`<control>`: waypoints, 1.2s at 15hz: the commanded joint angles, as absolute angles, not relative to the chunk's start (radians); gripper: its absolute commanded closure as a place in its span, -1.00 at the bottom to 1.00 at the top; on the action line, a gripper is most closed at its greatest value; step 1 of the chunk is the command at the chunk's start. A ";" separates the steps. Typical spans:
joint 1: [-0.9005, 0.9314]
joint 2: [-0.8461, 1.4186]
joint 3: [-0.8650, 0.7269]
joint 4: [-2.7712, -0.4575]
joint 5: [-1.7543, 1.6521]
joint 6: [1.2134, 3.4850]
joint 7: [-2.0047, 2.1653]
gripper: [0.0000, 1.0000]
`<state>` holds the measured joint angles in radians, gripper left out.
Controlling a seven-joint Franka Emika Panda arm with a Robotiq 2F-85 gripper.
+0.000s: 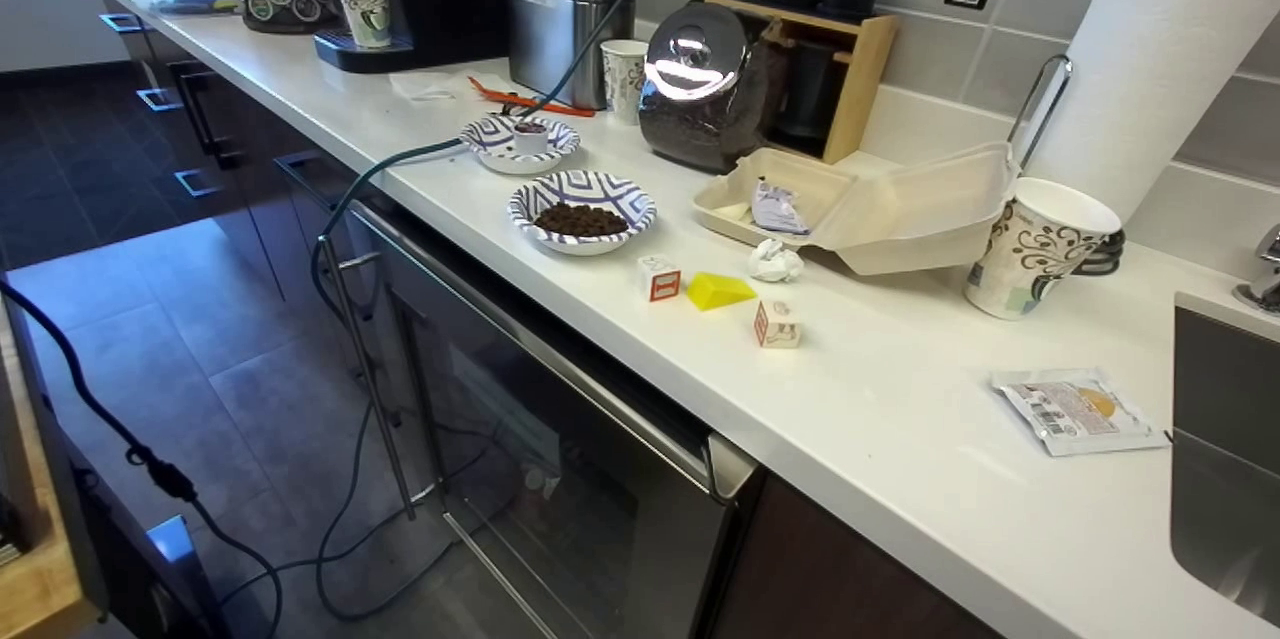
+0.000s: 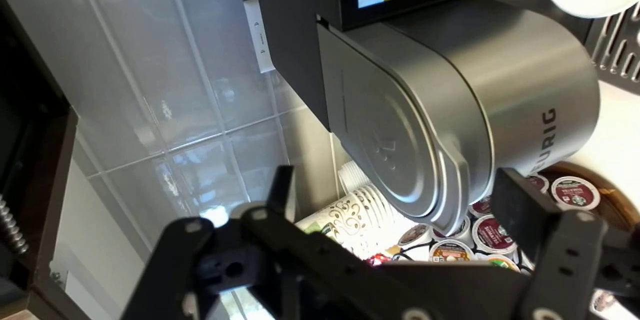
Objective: Open the top of the coffee maker
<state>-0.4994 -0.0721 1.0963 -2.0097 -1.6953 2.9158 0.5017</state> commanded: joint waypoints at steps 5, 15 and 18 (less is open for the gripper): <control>-0.477 0.026 1.164 -1.977 -1.706 2.733 0.417 -1.00; -0.137 0.136 0.882 -1.898 -1.679 2.651 0.261 -1.00; -0.010 0.161 0.760 -1.868 -1.669 2.652 0.226 -1.00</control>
<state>-0.1507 0.1178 0.8836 -1.9083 -1.6902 2.6712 0.2846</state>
